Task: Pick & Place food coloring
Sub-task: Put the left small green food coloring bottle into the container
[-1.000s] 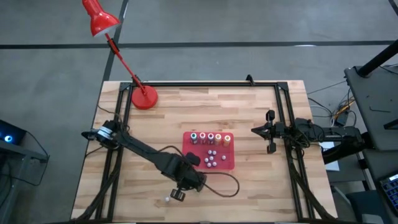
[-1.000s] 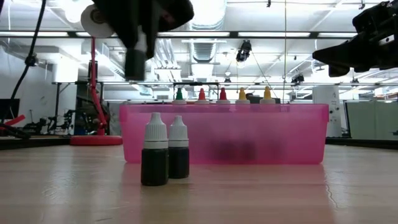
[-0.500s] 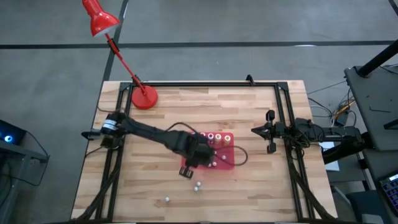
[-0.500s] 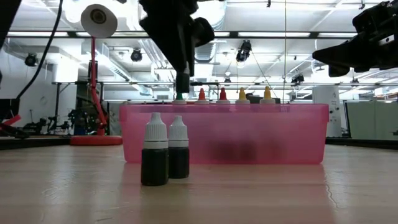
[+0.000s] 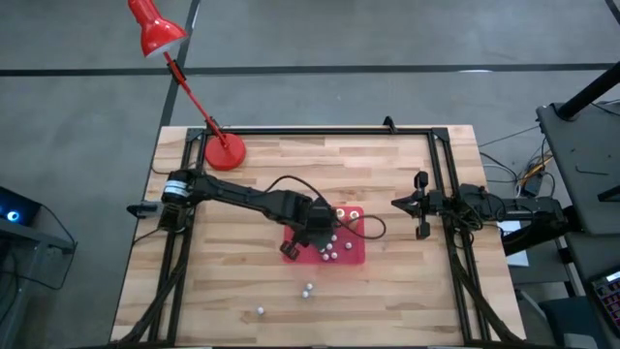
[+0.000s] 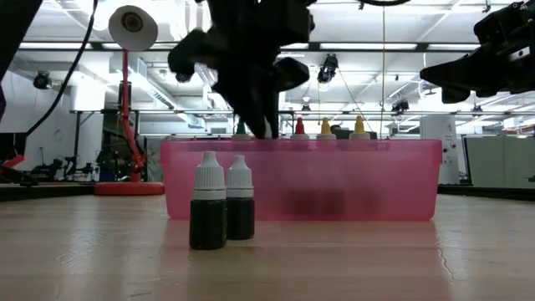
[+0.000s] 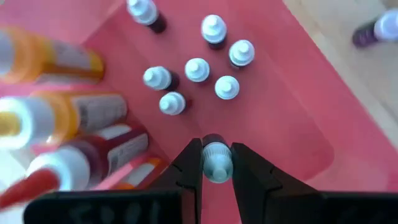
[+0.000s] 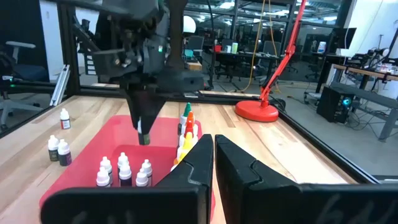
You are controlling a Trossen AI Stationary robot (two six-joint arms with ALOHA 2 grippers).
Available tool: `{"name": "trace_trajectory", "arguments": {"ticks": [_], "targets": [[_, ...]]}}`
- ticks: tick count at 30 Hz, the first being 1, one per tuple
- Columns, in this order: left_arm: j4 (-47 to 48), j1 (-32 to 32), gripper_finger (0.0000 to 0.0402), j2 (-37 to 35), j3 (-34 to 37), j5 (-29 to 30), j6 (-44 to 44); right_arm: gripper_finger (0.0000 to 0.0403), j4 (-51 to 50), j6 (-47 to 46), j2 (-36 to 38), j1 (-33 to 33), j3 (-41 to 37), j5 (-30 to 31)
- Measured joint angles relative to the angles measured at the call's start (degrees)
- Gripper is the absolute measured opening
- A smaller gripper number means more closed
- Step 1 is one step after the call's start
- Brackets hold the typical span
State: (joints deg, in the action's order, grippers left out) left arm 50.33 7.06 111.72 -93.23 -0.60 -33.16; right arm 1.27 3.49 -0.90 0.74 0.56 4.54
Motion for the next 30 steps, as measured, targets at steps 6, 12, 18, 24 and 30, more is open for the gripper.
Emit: {"name": "trace_trajectory", "arguments": {"ticks": [6, 12, 18, 24, 30], "targets": [[-4.61, -0.47, 0.0040, 0.00, 4.30, -0.39, -8.54, 0.0009, 0.01, 0.00, 0.01, -0.01, 0.00, 0.00], [-6.37, -0.68, 0.0040, 0.02, 6.43, -1.62, -17.01, 0.0009, 0.00, 0.01, 0.00, -0.01, 0.00, 0.00], [-6.40, -1.12, 0.0040, 0.02, 5.69, -2.12, -21.05, 0.0009, -0.01, 0.00, 0.01, 0.01, 0.00, 0.00], [-6.21, -1.39, 0.0040, 0.02, 5.22, -2.14, -18.67, 0.0009, 0.00, 0.00, 0.01, 0.00, 0.00, 0.01], [-3.20, -0.90, 0.0040, -0.39, 5.25, -2.20, -11.55, 0.0009, 0.01, 0.00, -0.01, 0.00, 0.00, 0.00]]}}
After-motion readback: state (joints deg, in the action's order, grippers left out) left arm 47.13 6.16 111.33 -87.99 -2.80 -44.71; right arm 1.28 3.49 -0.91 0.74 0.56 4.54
